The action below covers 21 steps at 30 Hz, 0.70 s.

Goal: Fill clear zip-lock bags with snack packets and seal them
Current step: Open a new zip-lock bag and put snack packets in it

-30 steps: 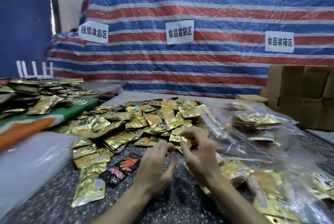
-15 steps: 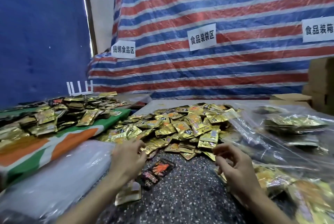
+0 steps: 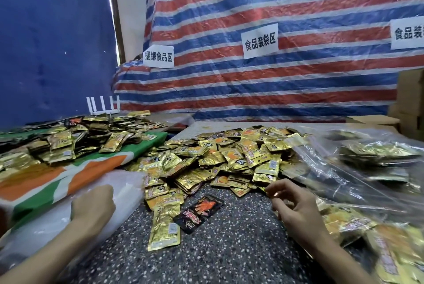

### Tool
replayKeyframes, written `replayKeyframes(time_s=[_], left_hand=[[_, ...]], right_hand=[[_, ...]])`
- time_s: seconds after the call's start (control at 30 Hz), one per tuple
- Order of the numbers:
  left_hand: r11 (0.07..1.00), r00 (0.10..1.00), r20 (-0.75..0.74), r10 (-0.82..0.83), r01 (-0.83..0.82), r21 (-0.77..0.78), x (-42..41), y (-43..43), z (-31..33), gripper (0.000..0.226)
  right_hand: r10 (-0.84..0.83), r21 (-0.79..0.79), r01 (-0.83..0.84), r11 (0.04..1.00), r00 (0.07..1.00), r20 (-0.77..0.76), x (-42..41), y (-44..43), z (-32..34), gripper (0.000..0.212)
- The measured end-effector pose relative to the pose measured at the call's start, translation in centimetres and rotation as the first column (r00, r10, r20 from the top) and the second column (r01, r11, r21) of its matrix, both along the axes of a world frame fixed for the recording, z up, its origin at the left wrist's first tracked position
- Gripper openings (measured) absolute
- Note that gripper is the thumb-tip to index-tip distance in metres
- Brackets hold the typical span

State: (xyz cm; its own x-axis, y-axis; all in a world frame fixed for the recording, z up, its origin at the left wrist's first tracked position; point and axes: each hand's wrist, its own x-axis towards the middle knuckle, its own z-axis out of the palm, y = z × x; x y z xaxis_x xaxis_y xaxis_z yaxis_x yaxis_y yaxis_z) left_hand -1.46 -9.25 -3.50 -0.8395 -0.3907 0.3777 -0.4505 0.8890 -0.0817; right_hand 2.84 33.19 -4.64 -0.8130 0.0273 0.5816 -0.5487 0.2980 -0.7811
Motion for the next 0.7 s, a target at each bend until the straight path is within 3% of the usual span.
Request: replayKeyframes(time_s=[0.2,0.4,0.47,0.57,0.7], left_hand=[[0.96,0.978,-0.208,0.018,0.041,0.276,-0.2,-0.4,2.6,0.017],[0.959,0.894,-0.434,-0.114,0.213,0.185,0.9,1.9,5.4,0.029],[0.917,0.786,-0.552,-0.278,0.389,0.092,1.7,4.5,5.8,0.018],[0.758,0.579,-0.651,-0.491,0.653,0.009,3.4,10.3,6.4,0.006],[0.48,0.332,-0.66,-0.674,0.876,-0.05,4.1,17.9,5.4,0.004]], right_hand=[[-0.008,0.013,0.008,1.0,1.0,-0.012,-0.2,0.1,-0.2,0.038],[-0.028,0.038,0.029,0.999,0.999,-0.023,-0.2,0.0,-0.1,0.035],[-0.001,-0.004,0.001,1.0,1.0,0.01,-0.2,-0.2,-0.1,0.027],[0.189,-0.307,-0.143,0.941,0.974,0.125,0.1,-0.5,0.3,0.012],[0.286,-0.465,-0.172,0.868,0.94,0.186,0.2,-0.7,1.0,0.058]])
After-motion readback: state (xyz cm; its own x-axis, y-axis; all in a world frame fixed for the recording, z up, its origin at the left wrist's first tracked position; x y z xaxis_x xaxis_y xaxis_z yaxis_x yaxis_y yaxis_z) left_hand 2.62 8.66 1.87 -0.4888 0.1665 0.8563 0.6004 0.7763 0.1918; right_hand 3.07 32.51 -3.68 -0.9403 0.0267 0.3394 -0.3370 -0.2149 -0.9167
